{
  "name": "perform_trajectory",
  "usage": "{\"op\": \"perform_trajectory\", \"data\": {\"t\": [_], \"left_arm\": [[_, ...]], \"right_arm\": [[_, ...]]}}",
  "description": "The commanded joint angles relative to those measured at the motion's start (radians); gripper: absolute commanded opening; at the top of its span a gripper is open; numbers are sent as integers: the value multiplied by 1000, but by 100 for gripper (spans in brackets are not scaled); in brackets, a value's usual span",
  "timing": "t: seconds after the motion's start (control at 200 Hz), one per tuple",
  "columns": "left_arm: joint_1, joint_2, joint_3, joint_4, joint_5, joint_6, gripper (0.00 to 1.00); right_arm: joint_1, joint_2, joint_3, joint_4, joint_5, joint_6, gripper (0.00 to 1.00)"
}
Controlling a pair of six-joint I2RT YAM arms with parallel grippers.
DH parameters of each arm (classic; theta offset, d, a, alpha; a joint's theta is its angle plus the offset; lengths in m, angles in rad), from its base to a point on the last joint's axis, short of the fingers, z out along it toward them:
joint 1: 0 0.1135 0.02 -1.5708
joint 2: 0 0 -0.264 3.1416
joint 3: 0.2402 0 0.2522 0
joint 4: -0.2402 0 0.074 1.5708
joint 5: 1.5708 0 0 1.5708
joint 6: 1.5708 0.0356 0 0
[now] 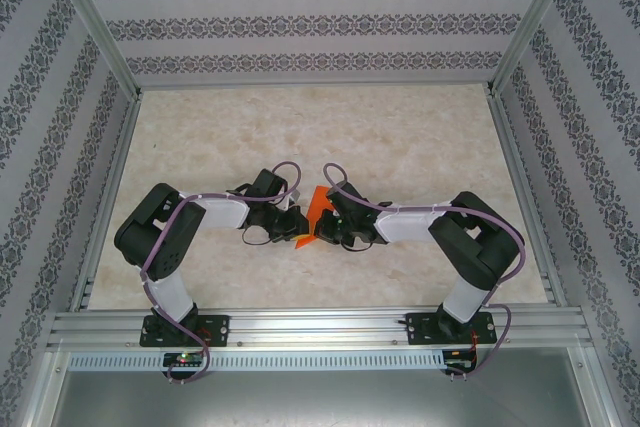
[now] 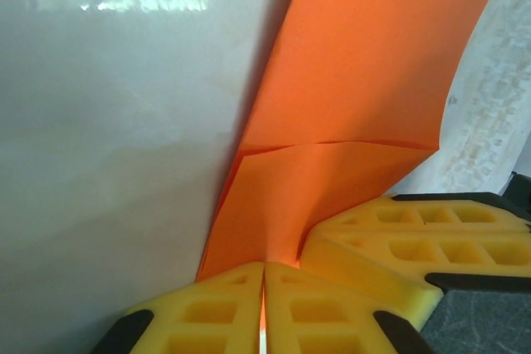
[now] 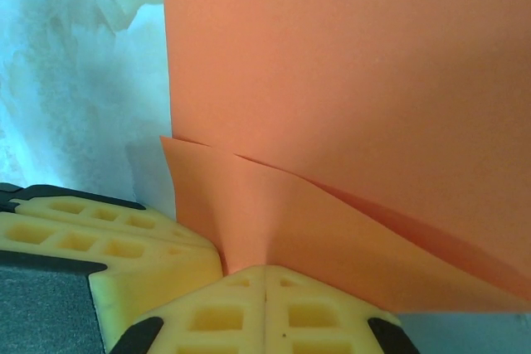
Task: Fold a paper plane with a square sheet of paper (pick it up from the middle)
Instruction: Third fold the triangle at the center of the table.
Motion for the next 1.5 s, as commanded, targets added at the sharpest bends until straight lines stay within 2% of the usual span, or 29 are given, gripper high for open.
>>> {"op": "perform_trajectory", "data": {"t": [0.0,0.42,0.984,1.219,1.494], "left_arm": [[-1,42,-31,-119,-129,33,12],[-1,45,-38,-137,-152,52,12],[-1,37,-40,-141,-146,57,11],[-2,34,-34,-141,-141,57,12],[-3,-14,-23,-180,-160,52,12]], "right_arm": [[-20,-9,3,-47,62,-12,4],[-148,-13,-111,107,3,-9,7],[-256,-74,-166,132,10,-21,8],[-256,-162,-134,55,16,-55,9],[-157,-270,-89,-18,89,-70,11]]}}
